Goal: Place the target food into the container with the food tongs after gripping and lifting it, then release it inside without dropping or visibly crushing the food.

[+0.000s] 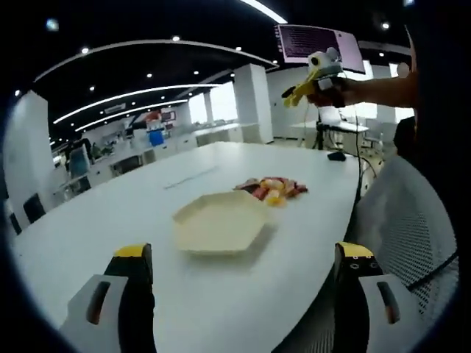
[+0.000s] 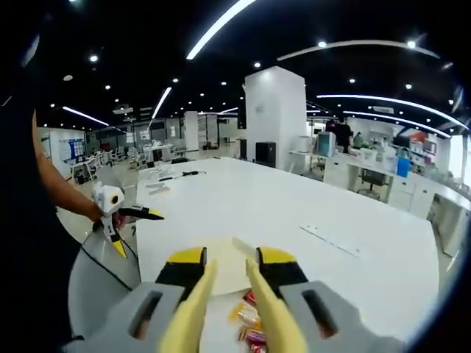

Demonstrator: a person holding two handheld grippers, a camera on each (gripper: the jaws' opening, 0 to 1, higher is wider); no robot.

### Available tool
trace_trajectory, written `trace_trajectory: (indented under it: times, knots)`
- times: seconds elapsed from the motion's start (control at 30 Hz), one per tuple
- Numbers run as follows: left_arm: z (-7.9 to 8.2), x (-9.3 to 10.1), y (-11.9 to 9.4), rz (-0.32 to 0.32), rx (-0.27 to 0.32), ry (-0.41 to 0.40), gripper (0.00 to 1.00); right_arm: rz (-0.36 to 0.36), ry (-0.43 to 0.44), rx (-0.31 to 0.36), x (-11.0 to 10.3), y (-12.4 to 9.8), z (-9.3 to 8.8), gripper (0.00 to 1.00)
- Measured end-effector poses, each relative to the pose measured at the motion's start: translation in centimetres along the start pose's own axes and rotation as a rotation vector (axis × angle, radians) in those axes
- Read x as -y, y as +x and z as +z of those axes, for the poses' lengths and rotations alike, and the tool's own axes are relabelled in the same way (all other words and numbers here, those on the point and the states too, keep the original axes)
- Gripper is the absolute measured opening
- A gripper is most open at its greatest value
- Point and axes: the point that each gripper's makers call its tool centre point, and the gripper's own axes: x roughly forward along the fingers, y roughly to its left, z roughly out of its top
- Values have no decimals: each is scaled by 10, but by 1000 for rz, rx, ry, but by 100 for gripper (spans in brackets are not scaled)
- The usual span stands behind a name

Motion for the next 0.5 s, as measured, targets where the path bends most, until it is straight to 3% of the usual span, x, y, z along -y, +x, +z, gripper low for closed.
trace_trajectory:
  times: [0.2,0.3,0.5]
  knots:
    - [-1,-1,2,0,-5,-18,99,-24,19,-34,4,-10,-16,26]
    - [13,6,5,-28,37,4,99,-41,24,-54,9,-14,-24,27]
    - [14,8,10,-30,45,14,99,-64,32,-83,14,-19,-36,26]
